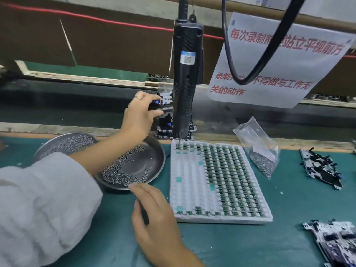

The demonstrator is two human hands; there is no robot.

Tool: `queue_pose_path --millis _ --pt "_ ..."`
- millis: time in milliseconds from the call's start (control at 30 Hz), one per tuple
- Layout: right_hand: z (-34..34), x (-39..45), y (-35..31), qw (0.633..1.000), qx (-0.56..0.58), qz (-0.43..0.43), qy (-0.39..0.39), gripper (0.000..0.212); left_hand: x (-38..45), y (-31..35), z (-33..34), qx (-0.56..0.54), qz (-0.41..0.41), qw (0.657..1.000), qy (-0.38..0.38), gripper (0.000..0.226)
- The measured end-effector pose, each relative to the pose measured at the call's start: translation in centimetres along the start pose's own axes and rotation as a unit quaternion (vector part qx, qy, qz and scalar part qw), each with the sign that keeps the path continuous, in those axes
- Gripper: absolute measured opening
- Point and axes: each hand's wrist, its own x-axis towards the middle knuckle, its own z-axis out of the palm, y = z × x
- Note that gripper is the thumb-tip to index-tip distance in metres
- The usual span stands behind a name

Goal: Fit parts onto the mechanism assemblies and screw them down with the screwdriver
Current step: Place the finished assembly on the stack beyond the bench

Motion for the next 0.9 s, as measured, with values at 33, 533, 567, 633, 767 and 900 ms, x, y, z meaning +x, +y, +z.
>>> queue_pose_path --millis 33,533,567,633,767,900 --pt "-0.1 0.0 -0.1 1.0 0.005 0.005 -0.003 0.037 -0.4 -0.3 -0.8 -0.009 -0.006 1.0 0.015 0.038" --pt "-0.5 -0.2 -1.6 0.996 0.03 0.066 -0.045 0.044 -19.4 -6.5 -14.8 0.171 0.201 0.965 -0.001 0.038" --pt "-0.6 -0.4 -1.7 0.997 0.029 0.046 -0.048 0.044 -20.6 -6.7 -15.0 0.181 0.214 0.96 -0.015 0.038" --pt "-0.8 -0.6 -1.8 0.997 0.016 -0.006 -0.075 0.048 -22.6 -6.9 -14.9 0.192 0.231 0.953 -0.036 0.036" --pt "-0.8 -0.7 -2.1 0.965 -0.091 -0.155 -0.189 0.059 -24.7 -7.3 -14.0 0.203 0.24 0.948 -0.056 0.036" --pt "0.0 -0.6 -2.1 0.931 -0.182 -0.205 -0.241 0.049 -25.0 -8.0 -13.9 0.205 0.224 0.949 -0.087 0.045"
